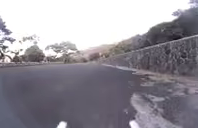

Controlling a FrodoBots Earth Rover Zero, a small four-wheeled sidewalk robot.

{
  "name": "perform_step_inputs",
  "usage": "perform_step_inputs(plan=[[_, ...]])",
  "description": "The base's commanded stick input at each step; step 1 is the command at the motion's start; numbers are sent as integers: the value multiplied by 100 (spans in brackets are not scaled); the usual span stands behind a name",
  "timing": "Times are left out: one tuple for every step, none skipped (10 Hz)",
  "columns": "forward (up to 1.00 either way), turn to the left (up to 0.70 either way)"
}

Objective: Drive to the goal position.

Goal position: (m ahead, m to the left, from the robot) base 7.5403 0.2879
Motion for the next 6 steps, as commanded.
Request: perform_step_inputs(plan=[[70, 0], [70, 0], [70, 0], [70, 0], [70, 0], [70, 0]])
